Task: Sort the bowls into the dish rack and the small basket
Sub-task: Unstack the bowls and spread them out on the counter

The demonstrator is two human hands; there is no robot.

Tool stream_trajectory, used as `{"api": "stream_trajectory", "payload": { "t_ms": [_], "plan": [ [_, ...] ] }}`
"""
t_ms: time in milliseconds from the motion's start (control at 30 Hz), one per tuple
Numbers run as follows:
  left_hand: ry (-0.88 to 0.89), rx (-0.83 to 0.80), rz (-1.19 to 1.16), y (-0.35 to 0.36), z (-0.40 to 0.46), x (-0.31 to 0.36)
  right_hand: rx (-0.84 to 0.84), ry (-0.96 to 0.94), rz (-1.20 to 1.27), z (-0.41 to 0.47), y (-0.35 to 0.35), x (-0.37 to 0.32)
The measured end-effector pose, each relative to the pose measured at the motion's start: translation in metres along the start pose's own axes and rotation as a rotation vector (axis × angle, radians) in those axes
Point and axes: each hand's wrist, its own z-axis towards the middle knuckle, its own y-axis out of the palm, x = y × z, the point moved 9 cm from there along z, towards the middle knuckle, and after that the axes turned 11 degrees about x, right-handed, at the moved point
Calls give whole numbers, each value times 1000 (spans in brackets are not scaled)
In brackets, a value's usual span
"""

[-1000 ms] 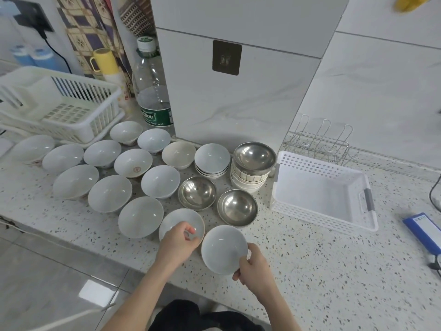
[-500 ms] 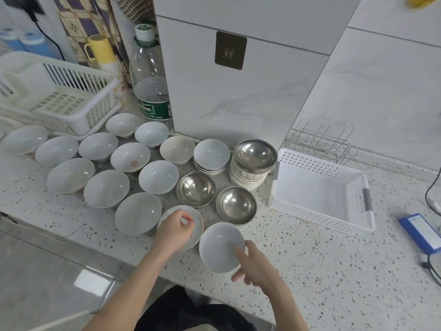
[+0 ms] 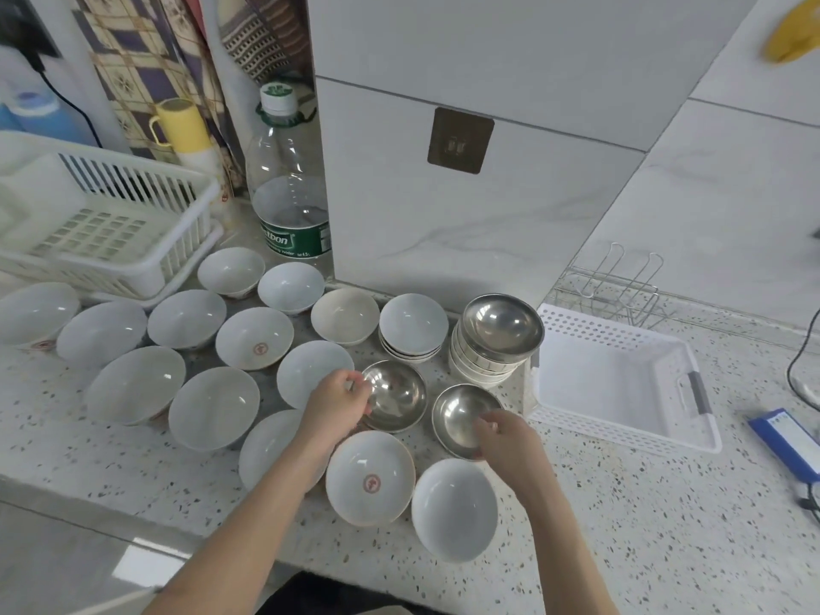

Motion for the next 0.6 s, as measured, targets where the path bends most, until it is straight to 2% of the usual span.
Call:
{"api": "stream_trajectory", "payload": {
  "t_ms": [300, 467, 600],
  "plan": [
    [27, -180, -15, 38, 55, 41, 34, 38, 52, 11, 34, -28],
    [15, -195, -12, 49, 74, 40, 42, 72, 50, 13, 47, -30],
    [97, -192, -7, 56, 83, 48, 56, 112, 58, 9, 52, -22]
  ]
}}
